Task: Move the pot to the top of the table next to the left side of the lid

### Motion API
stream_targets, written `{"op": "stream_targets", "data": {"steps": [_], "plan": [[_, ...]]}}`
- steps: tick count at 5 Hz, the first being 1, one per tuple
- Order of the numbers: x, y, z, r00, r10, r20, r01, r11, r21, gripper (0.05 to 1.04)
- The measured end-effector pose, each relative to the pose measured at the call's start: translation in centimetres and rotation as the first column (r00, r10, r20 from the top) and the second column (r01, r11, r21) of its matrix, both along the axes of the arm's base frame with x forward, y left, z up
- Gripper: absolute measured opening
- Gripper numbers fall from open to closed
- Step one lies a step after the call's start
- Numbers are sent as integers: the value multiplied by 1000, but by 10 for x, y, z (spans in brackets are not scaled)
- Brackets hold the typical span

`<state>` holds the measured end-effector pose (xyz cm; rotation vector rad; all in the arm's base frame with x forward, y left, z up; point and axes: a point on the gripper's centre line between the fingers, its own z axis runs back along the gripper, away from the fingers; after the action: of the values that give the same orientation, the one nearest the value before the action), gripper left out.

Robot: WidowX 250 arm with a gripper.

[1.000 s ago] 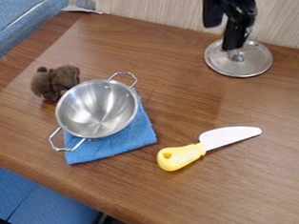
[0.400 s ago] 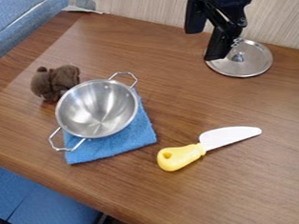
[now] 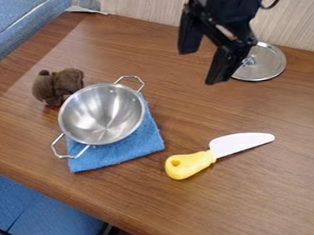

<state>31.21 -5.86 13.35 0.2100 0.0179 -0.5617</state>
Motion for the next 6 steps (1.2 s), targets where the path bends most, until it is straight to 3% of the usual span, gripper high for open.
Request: {"op": "stream_targets", "data": {"steps": [1,2,4,6], "plan": [[-23,10,-5,994,111,23,-110,994,-9,1000],[-39,19,-16,984,177,26,-177,984,27,1000],[-53,32,-31,968,251,21,-252,966,63,1000],[-57,42,-36,955,295,1,-292,944,155,999]]}}
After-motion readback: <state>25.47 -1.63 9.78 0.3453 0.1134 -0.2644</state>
